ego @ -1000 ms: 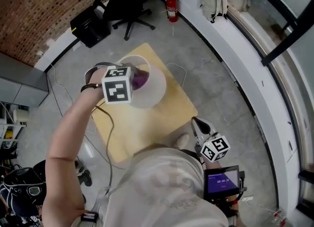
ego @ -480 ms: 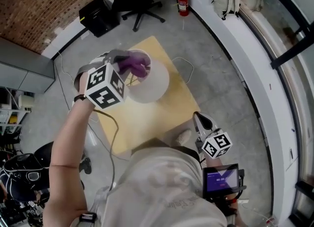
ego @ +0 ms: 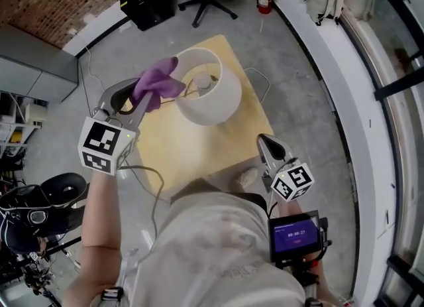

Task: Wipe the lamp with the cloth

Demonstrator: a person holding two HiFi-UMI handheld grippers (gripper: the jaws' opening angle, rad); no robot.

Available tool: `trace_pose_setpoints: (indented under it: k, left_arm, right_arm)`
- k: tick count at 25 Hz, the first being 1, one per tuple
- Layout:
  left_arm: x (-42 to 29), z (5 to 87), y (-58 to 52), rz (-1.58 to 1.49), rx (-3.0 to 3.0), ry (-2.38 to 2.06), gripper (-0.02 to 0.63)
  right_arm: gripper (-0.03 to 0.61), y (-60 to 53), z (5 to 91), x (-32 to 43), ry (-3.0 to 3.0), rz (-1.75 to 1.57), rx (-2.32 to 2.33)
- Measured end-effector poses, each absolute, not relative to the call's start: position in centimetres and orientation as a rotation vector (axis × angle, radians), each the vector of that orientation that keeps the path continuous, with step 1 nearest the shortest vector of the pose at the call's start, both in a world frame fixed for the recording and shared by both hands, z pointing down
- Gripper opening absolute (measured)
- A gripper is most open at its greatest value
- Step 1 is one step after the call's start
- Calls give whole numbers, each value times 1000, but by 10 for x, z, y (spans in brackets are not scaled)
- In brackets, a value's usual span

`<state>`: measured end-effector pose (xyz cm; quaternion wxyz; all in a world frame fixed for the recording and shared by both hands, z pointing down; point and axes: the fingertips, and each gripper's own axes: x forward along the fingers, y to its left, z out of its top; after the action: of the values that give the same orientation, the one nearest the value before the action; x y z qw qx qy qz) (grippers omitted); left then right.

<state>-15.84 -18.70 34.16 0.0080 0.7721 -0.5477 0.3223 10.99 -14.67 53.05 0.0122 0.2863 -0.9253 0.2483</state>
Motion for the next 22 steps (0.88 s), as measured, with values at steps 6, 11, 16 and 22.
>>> trace_pose_setpoints:
  k: [6, 11, 16, 22]
  left_arm:
    - [-192, 347, -127, 535, 2583, -1807, 97]
    - [-160, 391, -89, 384, 2644, -1681, 97]
    - [-185, 440, -45, 263, 2574, -1622, 97]
    - [-207, 476, -11, 170, 2505, -1552, 97]
  right_arm:
    - [14, -137, 488, 50, -2915, 525, 850]
    - [14, -115, 458, 28, -2952, 439, 802]
    - [14, -71, 449, -8, -2938, 374, 812]
    - [14, -24, 455, -27, -2902, 365, 885]
